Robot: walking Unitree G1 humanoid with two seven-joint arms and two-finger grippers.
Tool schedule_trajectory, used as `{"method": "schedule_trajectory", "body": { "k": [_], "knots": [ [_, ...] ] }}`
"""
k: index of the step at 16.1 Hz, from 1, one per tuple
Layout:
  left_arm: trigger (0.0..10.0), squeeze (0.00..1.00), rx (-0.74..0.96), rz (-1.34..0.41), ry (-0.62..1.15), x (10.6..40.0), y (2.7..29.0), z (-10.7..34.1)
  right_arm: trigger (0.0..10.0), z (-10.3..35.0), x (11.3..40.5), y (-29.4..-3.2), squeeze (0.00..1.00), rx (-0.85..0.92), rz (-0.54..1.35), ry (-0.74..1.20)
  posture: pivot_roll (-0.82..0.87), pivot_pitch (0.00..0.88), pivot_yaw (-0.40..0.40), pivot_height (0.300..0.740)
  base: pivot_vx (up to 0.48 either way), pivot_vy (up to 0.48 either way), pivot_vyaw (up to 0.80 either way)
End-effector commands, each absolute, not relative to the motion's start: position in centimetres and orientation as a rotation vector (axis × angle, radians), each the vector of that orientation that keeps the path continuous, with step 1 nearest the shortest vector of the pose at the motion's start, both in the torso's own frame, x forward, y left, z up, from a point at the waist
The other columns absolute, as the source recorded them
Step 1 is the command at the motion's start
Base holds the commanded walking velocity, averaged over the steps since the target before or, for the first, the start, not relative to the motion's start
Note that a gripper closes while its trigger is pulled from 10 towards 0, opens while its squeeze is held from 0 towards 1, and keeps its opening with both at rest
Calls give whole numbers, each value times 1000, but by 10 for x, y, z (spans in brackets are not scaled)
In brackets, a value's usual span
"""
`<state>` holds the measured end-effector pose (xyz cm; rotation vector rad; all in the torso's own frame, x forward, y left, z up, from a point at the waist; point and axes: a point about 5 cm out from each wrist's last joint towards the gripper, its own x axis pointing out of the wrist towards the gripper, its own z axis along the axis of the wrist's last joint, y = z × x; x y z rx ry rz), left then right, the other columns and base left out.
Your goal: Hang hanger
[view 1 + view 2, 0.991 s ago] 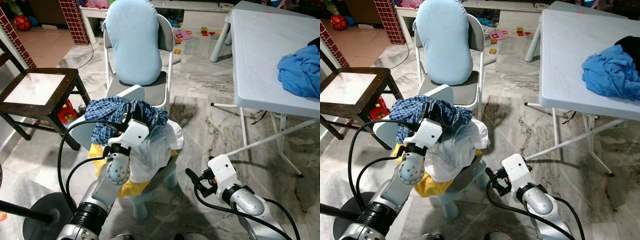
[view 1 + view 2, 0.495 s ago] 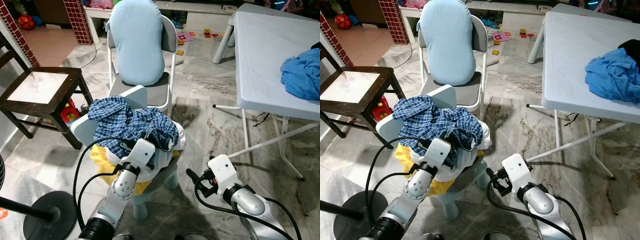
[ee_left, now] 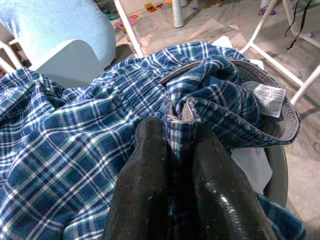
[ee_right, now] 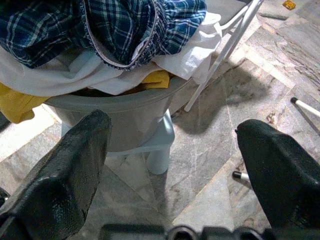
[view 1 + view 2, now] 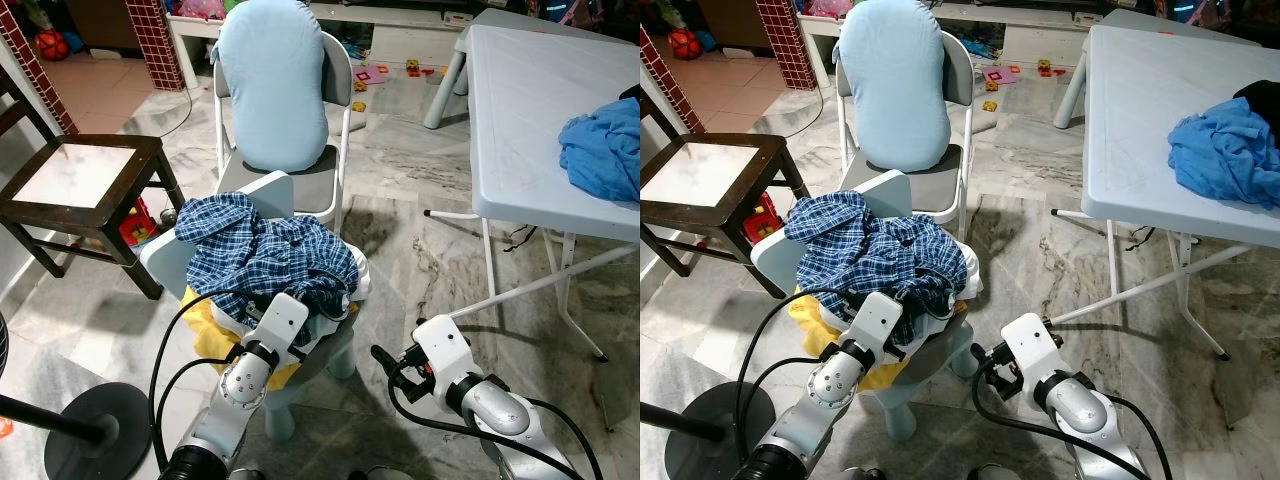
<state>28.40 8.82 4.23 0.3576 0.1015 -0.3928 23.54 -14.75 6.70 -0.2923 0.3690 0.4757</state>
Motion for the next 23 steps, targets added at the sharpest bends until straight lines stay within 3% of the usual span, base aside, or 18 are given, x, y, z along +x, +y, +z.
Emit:
{"method": "schedule_trajectory", "body": {
  "k": [1, 7, 8, 10, 12, 21, 22, 23],
  "knots": [
    [10000, 0, 350, -412, 116, 281, 87, 42, 10000, 66, 233, -147, 0, -297, 486, 381, -142, 115, -56, 740, 0, 0, 0],
    [10000, 20, 267, -435, 165, 273, 84, 44, 10000, 65, 233, -146, 0, -297, 491, 384, -143, 119, -51, 740, 0, 0, 0],
    [10000, 1000, 266, -426, 168, 271, 86, 45, 10000, 65, 233, -146, 0, -295, 491, 385, -140, 122, -50, 740, 0, 0, 0],
    [10000, 1000, 283, -418, 160, 266, 89, 46, 10000, 64, 232, -145, 0, -294, 495, 388, -131, 124, -51, 740, 0, 0, 0],
    [10000, 0, 295, -419, 163, 267, 89, 47, 10000, 63, 232, -144, 0, -292, 499, 388, -129, 121, -50, 740, 0, 0, 0],
    [9843, 0, 280, -453, 175, 276, 82, 53, 10000, 63, 234, -142, 0, -292, 495, 382, -140, 115, -40, 740, 0, 0, 0],
    [4078, 0, 273, -457, 185, 276, 81, 52, 10000, 64, 234, -142, 0, -292, 494, 382, -141, 116, -40, 740, 0, 0, 0],
    [4078, 0, 274, -458, 186, 276, 81, 52, 10000, 64, 234, -142, 0, -292, 494, 381, -141, 116, -40, 740, 0, 0, 0]
  ]
}}
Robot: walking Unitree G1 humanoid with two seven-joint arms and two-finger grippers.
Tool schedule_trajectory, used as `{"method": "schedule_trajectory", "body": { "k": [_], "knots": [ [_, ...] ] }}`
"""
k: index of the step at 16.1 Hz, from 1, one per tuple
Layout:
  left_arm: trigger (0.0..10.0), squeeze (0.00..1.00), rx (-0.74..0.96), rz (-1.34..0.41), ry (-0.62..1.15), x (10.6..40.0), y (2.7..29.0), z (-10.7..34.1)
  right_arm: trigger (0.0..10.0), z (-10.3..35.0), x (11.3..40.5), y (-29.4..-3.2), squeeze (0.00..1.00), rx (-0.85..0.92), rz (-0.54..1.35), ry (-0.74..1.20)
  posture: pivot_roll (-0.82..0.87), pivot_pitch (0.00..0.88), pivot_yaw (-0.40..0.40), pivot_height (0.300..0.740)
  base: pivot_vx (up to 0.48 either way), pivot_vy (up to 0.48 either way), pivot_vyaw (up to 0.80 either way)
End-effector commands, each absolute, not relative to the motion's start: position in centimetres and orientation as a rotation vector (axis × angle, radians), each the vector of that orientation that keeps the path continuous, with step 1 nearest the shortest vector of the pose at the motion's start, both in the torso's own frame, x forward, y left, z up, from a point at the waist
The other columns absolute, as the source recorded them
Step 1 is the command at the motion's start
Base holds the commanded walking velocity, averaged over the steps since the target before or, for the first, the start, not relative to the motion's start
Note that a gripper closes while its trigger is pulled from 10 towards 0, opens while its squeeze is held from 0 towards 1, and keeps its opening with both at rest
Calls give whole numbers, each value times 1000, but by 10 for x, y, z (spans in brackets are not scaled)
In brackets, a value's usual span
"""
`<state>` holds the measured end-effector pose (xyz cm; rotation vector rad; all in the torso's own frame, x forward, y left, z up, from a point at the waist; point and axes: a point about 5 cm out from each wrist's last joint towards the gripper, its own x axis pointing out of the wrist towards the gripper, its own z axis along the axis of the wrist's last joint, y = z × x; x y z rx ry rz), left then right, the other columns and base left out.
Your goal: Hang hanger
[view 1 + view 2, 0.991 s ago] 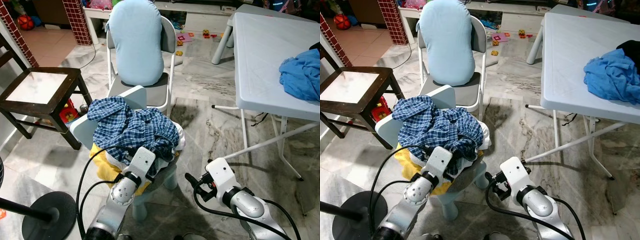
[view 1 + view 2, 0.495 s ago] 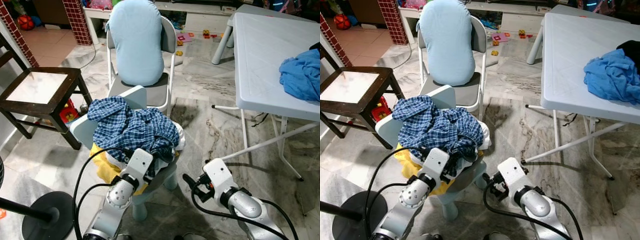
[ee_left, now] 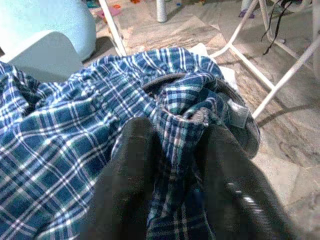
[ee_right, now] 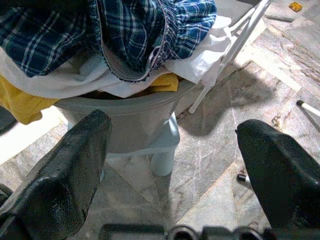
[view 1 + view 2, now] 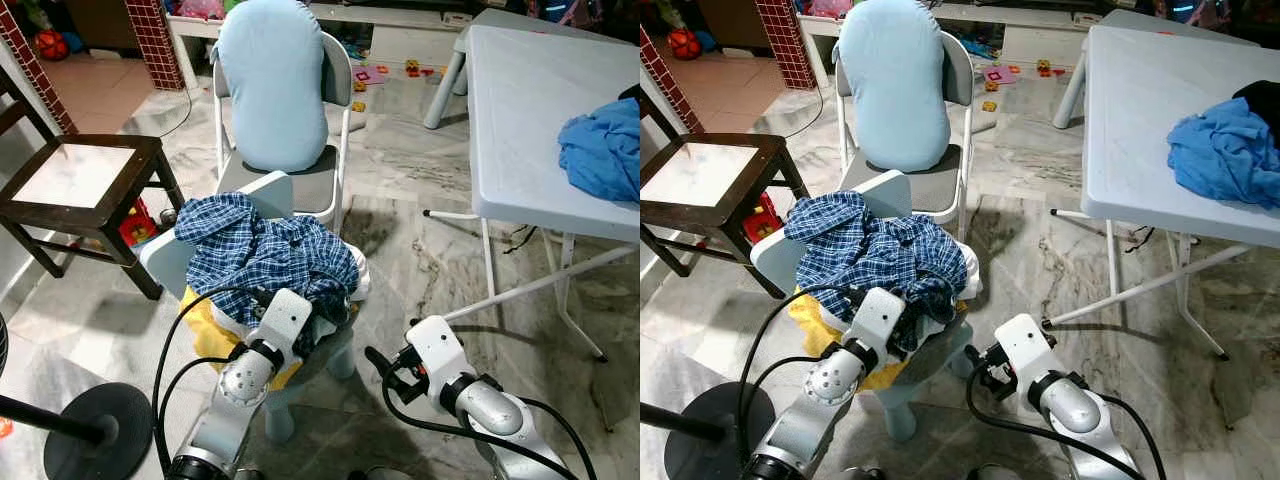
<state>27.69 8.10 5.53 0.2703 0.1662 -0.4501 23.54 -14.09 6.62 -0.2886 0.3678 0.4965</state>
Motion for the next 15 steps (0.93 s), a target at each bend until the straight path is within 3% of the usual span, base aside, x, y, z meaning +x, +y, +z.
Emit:
{"method": "schedule_trajectory", "body": {
  "k": [1, 11, 13, 15],
  "knots": [
    [0, 0, 262, -474, 197, 274, 79, 50, 10000, 63, 235, -142, 0, -292, 496, 381, -139, 115, -40, 740, 0, 0, 0],
    [0, 0, 346, -534, 200, 271, 83, 48, 10000, 62, 236, -139, 0, -290, 500, 380, -124, 107, -36, 740, 0, 0, 0],
    [0, 0, 439, -476, 44, 277, 90, 65, 10000, 62, 238, -139, 0, -289, 497, 378, -120, 104, -35, 740, 0, 0, 0],
    [0, 0, 595, -408, -275, 284, 91, 105, 10000, 63, 242, -137, 0, -276, 480, 359, -102, 96, -31, 740, 0, 0, 0]
  ]
}}
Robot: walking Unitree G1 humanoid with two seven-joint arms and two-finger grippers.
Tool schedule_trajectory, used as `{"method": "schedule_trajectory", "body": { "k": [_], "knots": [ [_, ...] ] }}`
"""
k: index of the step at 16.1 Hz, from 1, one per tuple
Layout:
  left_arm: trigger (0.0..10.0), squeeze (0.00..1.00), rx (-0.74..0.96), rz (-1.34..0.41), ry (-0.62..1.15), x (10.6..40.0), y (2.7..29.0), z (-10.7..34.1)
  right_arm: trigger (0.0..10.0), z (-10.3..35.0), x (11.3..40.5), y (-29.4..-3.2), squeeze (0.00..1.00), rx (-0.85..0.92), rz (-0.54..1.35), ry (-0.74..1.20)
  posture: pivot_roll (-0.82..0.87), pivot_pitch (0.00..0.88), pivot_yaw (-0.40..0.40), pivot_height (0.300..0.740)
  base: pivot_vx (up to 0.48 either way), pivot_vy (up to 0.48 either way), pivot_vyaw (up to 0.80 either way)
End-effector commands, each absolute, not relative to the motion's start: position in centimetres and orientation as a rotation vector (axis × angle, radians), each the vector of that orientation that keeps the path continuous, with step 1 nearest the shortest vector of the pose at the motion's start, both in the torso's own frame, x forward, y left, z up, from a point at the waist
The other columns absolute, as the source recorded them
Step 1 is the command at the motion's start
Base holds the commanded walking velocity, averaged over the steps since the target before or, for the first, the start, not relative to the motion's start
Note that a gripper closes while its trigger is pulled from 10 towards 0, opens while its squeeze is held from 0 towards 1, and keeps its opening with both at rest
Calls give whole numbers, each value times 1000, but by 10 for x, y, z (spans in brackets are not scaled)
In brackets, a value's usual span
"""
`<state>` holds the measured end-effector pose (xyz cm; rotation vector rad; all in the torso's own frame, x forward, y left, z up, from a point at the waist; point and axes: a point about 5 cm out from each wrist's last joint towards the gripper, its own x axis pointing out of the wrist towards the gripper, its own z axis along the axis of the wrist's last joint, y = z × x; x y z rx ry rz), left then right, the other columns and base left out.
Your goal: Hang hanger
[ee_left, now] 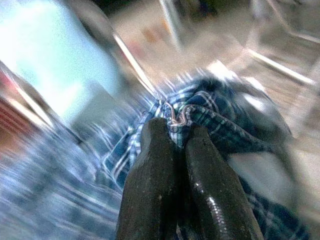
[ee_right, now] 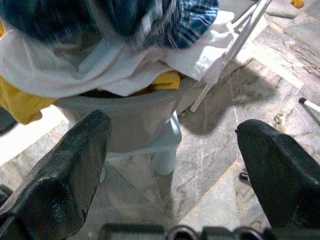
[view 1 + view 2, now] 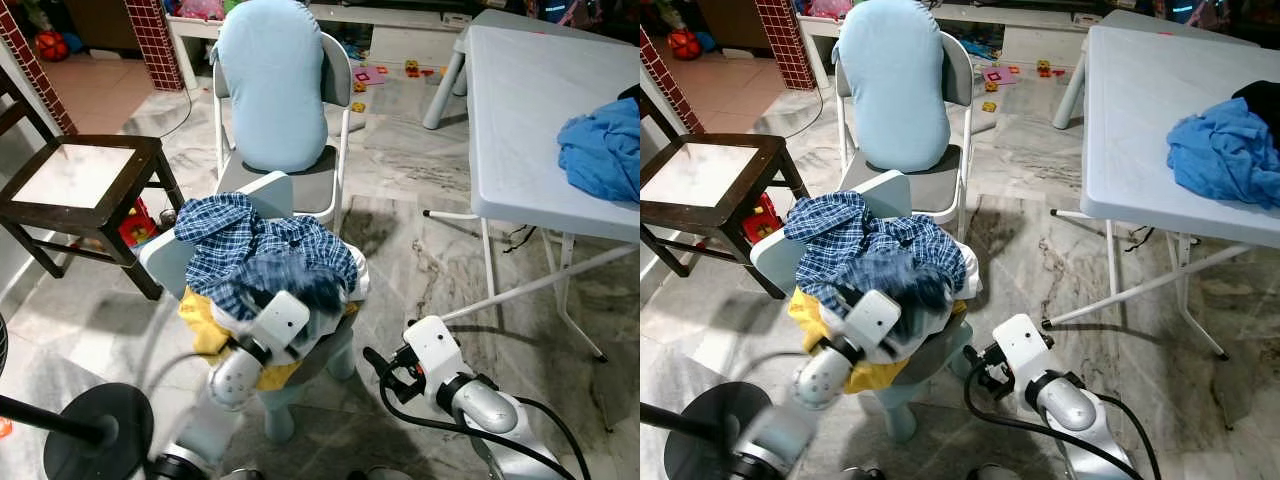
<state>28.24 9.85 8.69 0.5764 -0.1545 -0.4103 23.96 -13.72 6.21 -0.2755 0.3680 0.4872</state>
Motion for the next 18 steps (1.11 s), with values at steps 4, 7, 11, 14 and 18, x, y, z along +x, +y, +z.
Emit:
{"method": "schedule_trajectory", "body": {
  "k": [4, 7, 11, 14, 18],
  "knots": [
    [0, 0, 586, -348, -481, 289, 84, 139, 10000, 66, 251, -134, 0, -258, 437, 321, -92, 83, -20, 740, 0, 0, 0],
    [0, 0, 560, -334, -494, 298, 75, 143, 10000, 67, 256, -137, 0, -239, 391, 306, -93, 70, -9, 740, 0, 0, 0],
    [2471, 0, 478, -226, -342, 303, 96, 124, 10000, 70, 262, -144, 0, -192, 320, 282, -92, 64, 1, 740, 0, 0, 0],
    [10000, 0, 424, -246, -248, 294, 112, 110, 10000, 72, 266, -146, 0, -164, 283, 257, -74, 57, 8, 740, 0, 0, 0],
    [10000, 0, 336, -335, -193, 284, 104, 99, 10000, 79, 276, -148, 0, -124, 213, 206, -71, 30, 41, 740, 66, 0, 0]
  ]
}}
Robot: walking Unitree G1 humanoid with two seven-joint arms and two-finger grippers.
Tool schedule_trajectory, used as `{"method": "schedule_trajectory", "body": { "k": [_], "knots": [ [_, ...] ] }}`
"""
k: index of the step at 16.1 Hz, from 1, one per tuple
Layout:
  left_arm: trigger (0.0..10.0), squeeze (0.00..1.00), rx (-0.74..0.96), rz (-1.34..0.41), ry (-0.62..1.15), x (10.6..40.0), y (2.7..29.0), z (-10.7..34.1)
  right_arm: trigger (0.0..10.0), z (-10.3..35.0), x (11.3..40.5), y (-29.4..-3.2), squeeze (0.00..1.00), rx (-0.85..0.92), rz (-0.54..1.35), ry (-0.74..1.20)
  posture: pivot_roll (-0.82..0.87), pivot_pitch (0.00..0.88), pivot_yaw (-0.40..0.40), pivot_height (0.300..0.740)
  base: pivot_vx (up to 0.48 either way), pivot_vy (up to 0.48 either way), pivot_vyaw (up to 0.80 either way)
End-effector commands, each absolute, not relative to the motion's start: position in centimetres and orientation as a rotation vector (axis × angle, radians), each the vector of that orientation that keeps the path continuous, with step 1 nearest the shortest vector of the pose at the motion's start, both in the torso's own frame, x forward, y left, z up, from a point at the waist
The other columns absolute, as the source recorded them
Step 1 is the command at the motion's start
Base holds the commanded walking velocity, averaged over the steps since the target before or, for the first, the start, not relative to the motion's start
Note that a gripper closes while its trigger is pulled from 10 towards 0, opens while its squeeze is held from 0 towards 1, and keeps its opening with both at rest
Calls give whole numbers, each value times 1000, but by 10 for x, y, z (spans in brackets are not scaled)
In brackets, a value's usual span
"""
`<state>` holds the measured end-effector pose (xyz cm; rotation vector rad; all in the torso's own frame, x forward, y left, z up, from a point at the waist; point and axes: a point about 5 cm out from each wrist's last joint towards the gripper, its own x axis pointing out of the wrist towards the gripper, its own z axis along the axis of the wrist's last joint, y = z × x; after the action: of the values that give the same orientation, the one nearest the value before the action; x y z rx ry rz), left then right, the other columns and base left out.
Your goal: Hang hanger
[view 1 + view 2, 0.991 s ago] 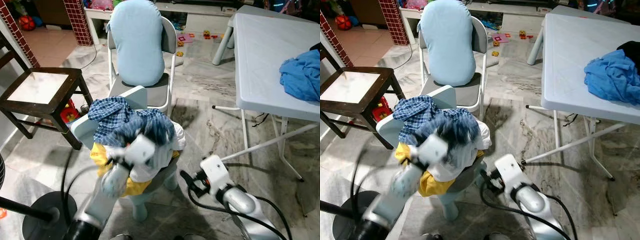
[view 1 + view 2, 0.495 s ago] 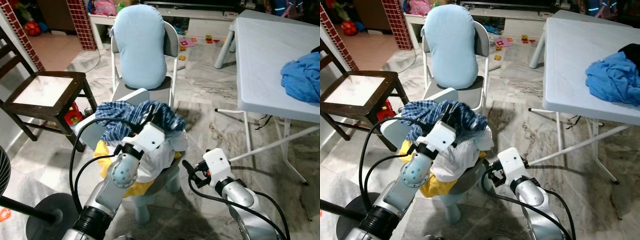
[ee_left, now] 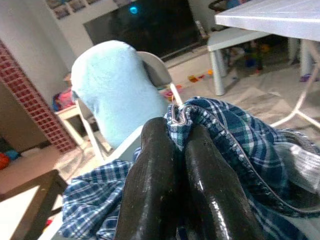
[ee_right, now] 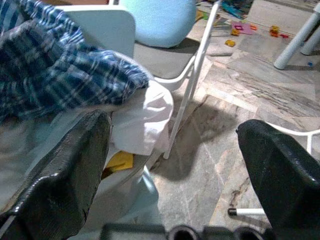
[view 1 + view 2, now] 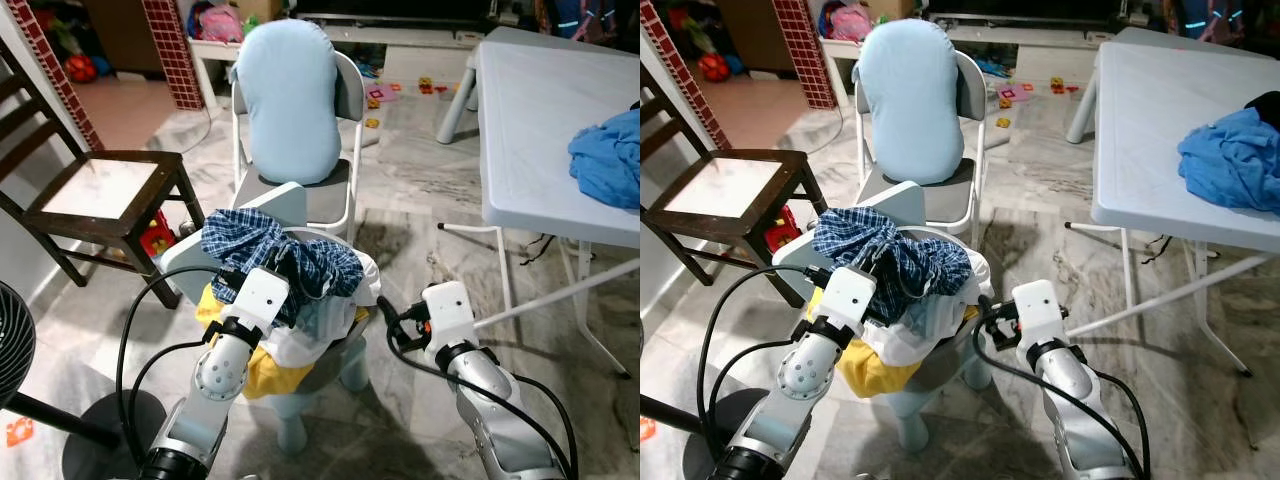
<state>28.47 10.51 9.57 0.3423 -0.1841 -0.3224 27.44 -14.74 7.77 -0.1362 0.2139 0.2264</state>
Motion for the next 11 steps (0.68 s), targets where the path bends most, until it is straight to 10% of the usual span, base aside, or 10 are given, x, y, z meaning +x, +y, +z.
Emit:
{"method": "schedule_trajectory", "body": {
  "k": [1, 11],
  "knots": [
    [10000, 0, 322, -365, -187, 284, 99, 99, 10000, 79, 277, -148, 0, -118, 202, 201, -70, 27, 46, 740, 270, 0, 0],
    [10000, 0, 273, -449, -182, 288, 90, 103, 10000, 75, 277, -150, 0, -123, 182, 201, -77, 34, 62, 740, 391, 0, 0]
  ]
}}
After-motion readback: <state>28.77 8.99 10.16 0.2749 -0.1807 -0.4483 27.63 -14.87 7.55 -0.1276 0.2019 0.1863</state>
